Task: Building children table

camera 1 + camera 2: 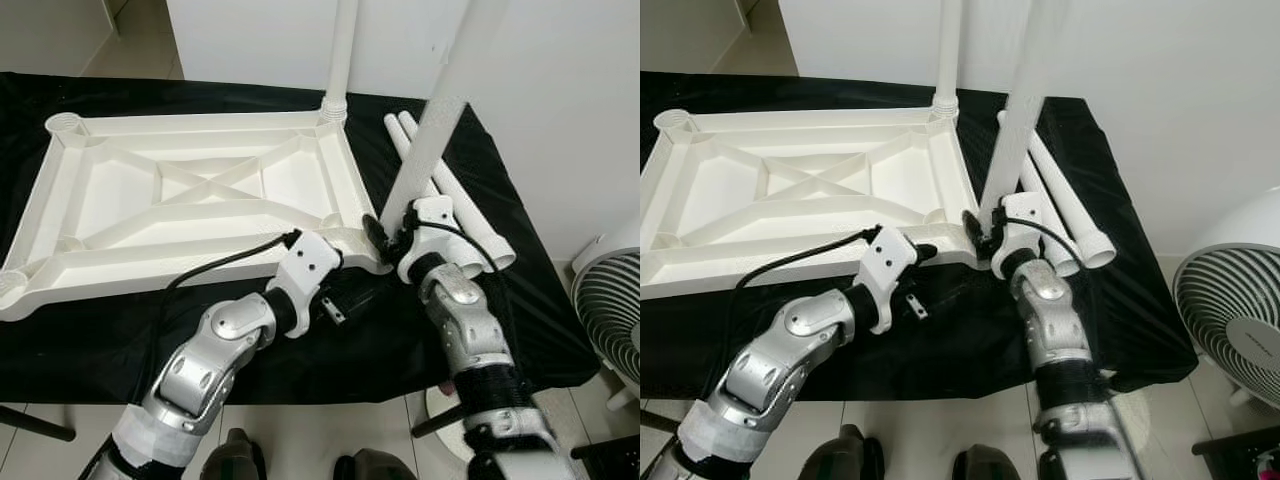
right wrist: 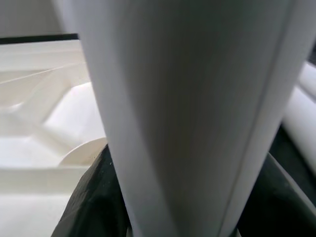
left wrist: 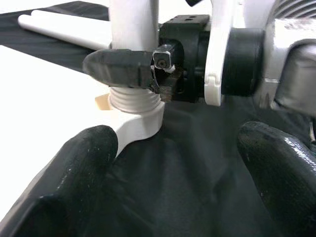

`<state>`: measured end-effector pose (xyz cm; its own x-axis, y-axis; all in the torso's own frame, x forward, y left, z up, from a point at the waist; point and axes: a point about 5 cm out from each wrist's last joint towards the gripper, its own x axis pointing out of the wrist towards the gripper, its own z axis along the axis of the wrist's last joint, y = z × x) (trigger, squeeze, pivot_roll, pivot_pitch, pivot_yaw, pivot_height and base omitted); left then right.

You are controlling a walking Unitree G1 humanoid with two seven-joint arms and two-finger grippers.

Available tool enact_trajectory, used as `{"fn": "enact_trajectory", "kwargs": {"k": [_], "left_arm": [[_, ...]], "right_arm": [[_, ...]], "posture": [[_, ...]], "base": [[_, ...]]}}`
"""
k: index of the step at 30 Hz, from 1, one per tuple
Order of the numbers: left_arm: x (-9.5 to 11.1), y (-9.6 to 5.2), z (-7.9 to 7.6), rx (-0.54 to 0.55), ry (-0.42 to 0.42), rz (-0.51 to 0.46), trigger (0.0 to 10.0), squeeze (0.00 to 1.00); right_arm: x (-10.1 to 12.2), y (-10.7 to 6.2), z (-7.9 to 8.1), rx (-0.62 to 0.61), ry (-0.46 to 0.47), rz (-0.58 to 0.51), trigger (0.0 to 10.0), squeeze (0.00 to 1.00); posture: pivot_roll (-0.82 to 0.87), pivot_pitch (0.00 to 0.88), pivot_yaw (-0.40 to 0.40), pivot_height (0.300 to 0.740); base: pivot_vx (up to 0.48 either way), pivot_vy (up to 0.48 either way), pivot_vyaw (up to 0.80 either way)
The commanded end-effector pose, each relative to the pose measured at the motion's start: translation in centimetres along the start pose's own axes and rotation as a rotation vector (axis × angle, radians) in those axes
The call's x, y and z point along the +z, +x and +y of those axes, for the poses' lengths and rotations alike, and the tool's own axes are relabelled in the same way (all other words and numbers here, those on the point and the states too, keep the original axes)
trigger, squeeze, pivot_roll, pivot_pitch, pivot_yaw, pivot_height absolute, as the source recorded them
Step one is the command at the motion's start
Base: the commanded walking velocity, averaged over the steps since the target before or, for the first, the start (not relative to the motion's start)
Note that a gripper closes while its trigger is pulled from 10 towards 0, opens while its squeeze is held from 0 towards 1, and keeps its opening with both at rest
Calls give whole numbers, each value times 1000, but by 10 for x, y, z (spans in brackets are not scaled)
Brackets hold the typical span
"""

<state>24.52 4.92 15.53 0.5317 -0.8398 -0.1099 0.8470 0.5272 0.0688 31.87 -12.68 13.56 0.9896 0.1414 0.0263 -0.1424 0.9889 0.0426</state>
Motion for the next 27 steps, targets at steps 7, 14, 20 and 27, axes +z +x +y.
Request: {"fn": "enact_trajectory", "kwargs": {"k": [7,14,20,27], "left_arm": [[0,2,-5,-31,-6,2,10000,0],[0,1,-6,-35,-5,4,10000,0],[-1,1,-8,-33,-10,4,10000,0],[0,0,-7,-31,-9,3,10000,0]], "right_arm": [[-15,-16,5,-163,34,81,10000,0],[-8,-15,2,-156,50,61,10000,1000],[-2,-14,5,-104,68,34,10000,1000],[5,-10,-4,20,33,25,10000,1000]], "posture": [[-22,19,-36,740],[-19,19,-40,740],[-18,22,-41,740],[-19,25,-39,740]], "base": [[0,0,0],[0,0,0],[0,0,0],[0,0,0]]}}
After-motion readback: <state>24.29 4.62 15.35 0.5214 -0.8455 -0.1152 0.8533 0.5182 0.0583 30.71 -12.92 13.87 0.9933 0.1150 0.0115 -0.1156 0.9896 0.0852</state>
